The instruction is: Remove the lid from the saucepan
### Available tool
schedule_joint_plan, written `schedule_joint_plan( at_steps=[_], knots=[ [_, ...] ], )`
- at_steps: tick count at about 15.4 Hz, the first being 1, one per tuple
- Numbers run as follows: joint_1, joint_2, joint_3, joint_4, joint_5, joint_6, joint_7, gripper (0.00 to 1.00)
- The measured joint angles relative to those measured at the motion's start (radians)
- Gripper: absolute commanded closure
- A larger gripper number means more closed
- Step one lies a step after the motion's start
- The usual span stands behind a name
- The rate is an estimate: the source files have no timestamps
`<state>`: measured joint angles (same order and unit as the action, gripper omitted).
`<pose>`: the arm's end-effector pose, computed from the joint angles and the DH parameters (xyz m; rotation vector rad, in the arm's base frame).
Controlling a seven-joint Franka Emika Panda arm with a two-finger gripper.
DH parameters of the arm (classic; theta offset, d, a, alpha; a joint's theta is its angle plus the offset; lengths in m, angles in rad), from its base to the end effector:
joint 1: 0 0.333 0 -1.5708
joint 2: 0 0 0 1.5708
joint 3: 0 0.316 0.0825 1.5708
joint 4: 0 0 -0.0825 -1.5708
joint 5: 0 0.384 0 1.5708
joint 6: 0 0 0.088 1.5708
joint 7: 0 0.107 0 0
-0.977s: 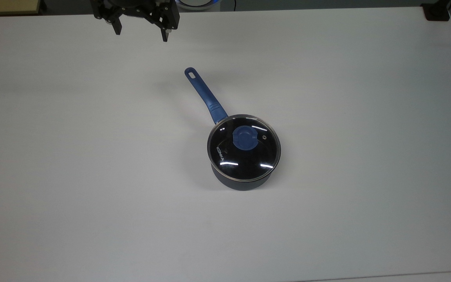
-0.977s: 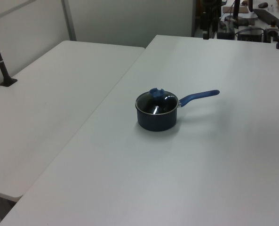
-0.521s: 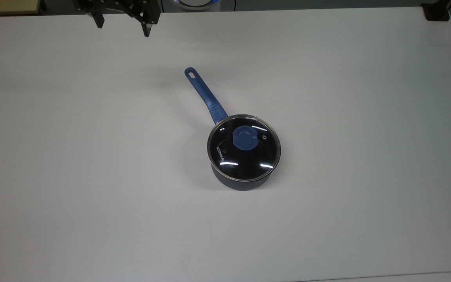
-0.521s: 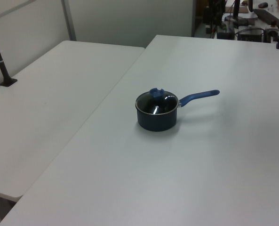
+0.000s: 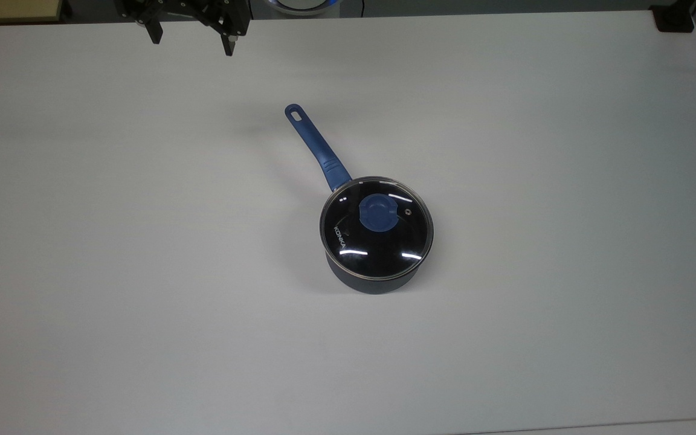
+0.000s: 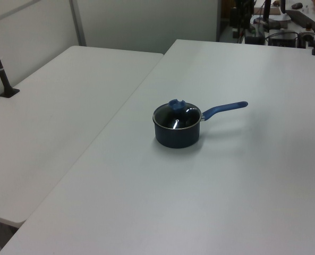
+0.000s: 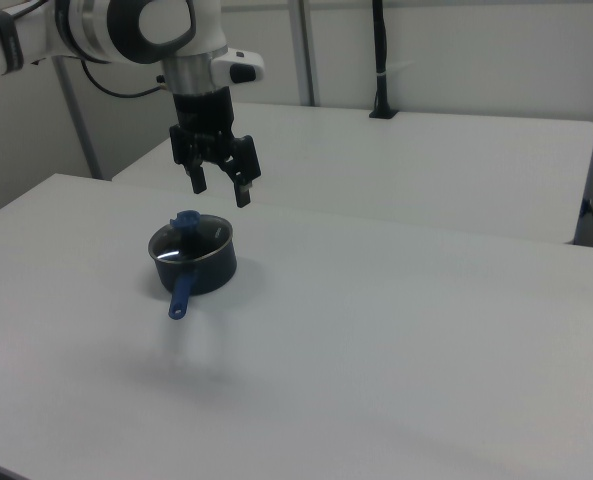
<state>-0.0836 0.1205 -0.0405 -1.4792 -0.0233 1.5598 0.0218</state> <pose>0.5851 -0.0740 0.5978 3.1066 -0.2264 -0.0642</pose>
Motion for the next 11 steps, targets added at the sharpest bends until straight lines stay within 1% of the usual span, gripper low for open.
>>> schedule_joint_plan(
  at_steps=[3, 5, 6, 8, 9, 11],
  knots=[
    [0.012, 0.004, 0.001, -0.001, 0.002, 0.001, 0.000, 0.00],
    [0.039, 0.013, 0.000, -0.002, 0.004, 0.024, 0.016, 0.00],
    [0.056, 0.022, -0.002, -0.003, 0.009, 0.057, 0.046, 0.00],
    [0.098, 0.048, -0.007, -0.004, 0.021, 0.146, 0.120, 0.00],
    [0.133, 0.071, -0.017, -0.004, 0.023, 0.185, 0.147, 0.00],
    [0.189, 0.104, -0.034, -0.004, 0.029, 0.217, 0.168, 0.00]
  ],
)
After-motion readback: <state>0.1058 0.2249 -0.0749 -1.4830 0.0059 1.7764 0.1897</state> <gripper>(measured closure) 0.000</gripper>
